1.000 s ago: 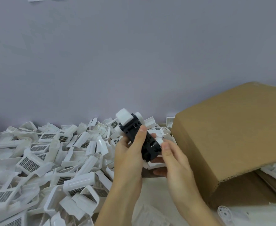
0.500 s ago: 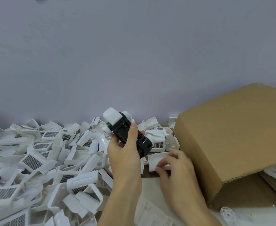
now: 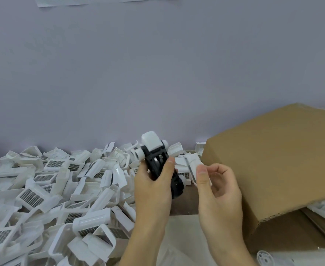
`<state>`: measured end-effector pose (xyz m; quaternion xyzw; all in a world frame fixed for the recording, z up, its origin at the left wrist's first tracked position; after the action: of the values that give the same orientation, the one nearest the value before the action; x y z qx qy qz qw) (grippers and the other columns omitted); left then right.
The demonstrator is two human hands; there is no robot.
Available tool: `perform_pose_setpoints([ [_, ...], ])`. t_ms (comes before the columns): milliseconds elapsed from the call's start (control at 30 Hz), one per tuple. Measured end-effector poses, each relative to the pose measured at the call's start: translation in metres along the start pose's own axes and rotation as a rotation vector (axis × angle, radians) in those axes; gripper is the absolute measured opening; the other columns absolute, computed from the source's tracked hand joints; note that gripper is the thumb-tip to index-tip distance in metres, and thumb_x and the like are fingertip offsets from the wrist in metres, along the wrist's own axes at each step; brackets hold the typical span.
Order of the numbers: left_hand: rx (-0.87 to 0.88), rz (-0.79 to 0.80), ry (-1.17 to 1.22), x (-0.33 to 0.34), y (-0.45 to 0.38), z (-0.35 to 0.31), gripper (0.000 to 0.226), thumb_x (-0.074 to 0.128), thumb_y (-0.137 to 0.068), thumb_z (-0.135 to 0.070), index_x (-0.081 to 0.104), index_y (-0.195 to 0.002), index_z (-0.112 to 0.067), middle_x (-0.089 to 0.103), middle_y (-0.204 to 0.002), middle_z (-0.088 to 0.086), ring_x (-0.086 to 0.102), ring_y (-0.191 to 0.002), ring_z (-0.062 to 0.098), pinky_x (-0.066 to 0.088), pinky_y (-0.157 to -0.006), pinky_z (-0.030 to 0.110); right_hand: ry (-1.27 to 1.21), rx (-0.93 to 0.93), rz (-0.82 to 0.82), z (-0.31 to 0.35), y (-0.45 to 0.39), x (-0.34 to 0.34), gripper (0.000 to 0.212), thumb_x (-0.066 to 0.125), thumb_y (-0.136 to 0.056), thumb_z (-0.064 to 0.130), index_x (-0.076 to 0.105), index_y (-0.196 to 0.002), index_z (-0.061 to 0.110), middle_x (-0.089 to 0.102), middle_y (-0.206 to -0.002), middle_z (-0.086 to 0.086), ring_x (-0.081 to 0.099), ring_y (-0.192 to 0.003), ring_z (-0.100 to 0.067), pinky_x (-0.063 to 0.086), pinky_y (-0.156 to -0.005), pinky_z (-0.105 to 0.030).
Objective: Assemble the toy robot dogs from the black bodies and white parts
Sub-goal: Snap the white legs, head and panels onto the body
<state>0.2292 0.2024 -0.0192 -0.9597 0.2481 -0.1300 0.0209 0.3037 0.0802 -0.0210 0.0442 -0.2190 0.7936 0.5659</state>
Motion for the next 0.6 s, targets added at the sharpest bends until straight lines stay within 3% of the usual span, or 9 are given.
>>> perform_pose_setpoints([
  [67,-0.002,0.080,-0.044,0.009,0.004,0.000,0.012,0.071,-0.090,-0.038,0.069,-0.099,-0.031,0.078,-0.090,-0.007,0.073,-0.085,0.007,0.053,-0.075,0.028,-0.016,-0.011,-0.029,0.003,0.000,-0.001,0.022,0.062,-0.077,0.052,0.063,-0.085,0.032,0.075,-0.086,0.009,0.070,-0.078,-0.001,0.050,-0.066,-0.010],
  [200,-0.011,0.165,-0.052,0.018,0.009,0.000,0.013,0.070,-0.093,-0.029,0.067,-0.105,-0.025,0.076,-0.088,-0.012,0.072,-0.079,0.003,0.058,-0.065,0.021,-0.027,0.022,-0.077,-0.001,-0.005,-0.006,0.019,0.051,-0.101,0.031,0.064,-0.094,0.019,0.077,-0.085,0.010,0.072,-0.079,-0.006,0.052,-0.065,-0.012],
  [400,-0.029,0.195,-0.038,0.019,0.010,0.000,0.015,0.071,-0.093,-0.026,0.067,-0.107,-0.024,0.078,-0.097,-0.007,0.075,-0.089,0.010,0.062,-0.083,0.039,-0.029,0.079,-0.057,-0.008,-0.007,-0.007,0.027,0.046,-0.104,0.029,0.066,-0.101,0.012,0.078,-0.087,0.007,0.073,-0.082,-0.006,0.053,-0.067,-0.013],
  [600,-0.054,0.198,-0.010,0.017,0.007,0.004,0.015,0.071,-0.092,-0.033,0.068,-0.105,-0.028,0.078,-0.091,-0.007,0.075,-0.085,0.009,0.059,-0.069,0.025,-0.018,0.081,-0.055,-0.007,-0.007,-0.006,0.028,0.047,-0.102,0.036,0.067,-0.100,0.016,0.078,-0.090,0.004,0.074,-0.086,-0.012,0.058,-0.074,-0.026],
])
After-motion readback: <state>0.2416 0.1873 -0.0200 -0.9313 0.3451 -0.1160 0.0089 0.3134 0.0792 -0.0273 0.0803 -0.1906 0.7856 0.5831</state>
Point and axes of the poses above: each hand's wrist, its own y-axis away from the middle knuckle, its own x-axis out of the palm, z = x × y, the point moved 6 cm from there along -y, towards the middle knuckle
